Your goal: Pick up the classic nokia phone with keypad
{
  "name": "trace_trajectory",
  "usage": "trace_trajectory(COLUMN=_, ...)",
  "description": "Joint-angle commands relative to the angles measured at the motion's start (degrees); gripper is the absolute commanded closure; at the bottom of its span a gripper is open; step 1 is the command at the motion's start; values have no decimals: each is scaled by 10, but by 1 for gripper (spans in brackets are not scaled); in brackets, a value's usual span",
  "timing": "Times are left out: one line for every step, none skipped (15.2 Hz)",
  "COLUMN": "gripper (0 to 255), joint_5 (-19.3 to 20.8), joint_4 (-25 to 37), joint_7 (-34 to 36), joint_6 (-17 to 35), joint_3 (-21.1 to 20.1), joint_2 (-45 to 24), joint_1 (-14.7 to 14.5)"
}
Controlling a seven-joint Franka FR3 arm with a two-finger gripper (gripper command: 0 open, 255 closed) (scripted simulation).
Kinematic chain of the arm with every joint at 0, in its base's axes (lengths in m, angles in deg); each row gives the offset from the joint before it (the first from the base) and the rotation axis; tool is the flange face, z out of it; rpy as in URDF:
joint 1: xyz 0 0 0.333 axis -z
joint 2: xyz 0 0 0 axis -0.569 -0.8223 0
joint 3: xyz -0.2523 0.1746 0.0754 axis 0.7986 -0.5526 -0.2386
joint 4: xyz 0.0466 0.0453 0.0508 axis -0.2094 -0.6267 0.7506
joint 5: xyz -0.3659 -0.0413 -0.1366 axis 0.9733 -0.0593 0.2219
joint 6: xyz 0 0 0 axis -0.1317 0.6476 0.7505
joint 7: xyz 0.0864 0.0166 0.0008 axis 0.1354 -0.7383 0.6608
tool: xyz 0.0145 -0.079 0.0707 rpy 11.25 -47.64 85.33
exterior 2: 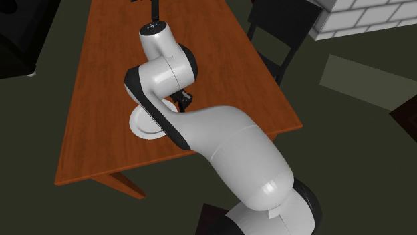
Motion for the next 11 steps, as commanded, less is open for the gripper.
trace_trajectory(gripper=255, joint_5=0, joint_4=0, joint_7=0, joint_6=0, joint_3=0, joint_2=0, joint_1=0)
trace_trajectory(gripper=255, joint_5=0, joint_4=0, joint_7=0, joint_6=0, joint_3=0, joint_2=0, joint_1=0)
trace_trajectory(gripper=255, joint_5=0, joint_4=0, joint_7=0, joint_6=0, joint_3=0, joint_2=0, joint_1=0)
trace_trajectory(gripper=255, joint_5=0, joint_4=0, joint_7=0, joint_6=0, joint_3=0, joint_2=0, joint_1=0)
trace_trajectory(gripper=255, joint_5=-1, joint_4=-2, joint_7=0, joint_6=1, joint_3=0, joint_2=1, joint_1=1)
trace_trajectory(gripper=255, joint_5=0, joint_4=8, joint_7=-1, joint_6=-7, joint_3=0, joint_2=0, joint_1=-1)
trace_trajectory(gripper=255, joint_5=1, joint_4=18, joint_7=-2, joint_6=-16, joint_3=0, joint_2=-2, joint_1=-3)
trace_trajectory(gripper=255, joint_5=1, joint_4=29, joint_7=-3, joint_6=-25, joint_3=0, joint_2=-4, joint_1=-6)
trace_trajectory(gripper=255, joint_5=2, joint_4=40, joint_7=-4, joint_6=-34, joint_3=0, joint_2=-6, joint_1=-8)
trace_trajectory(gripper=255, joint_5=3, joint_4=51, joint_7=-5, joint_6=-43, joint_3=0, joint_2=-9, joint_1=-10)
trace_trajectory(gripper=255, joint_5=5, joint_4=63, joint_7=-6, joint_6=-52, joint_3=0, joint_2=-11, joint_1=-13)
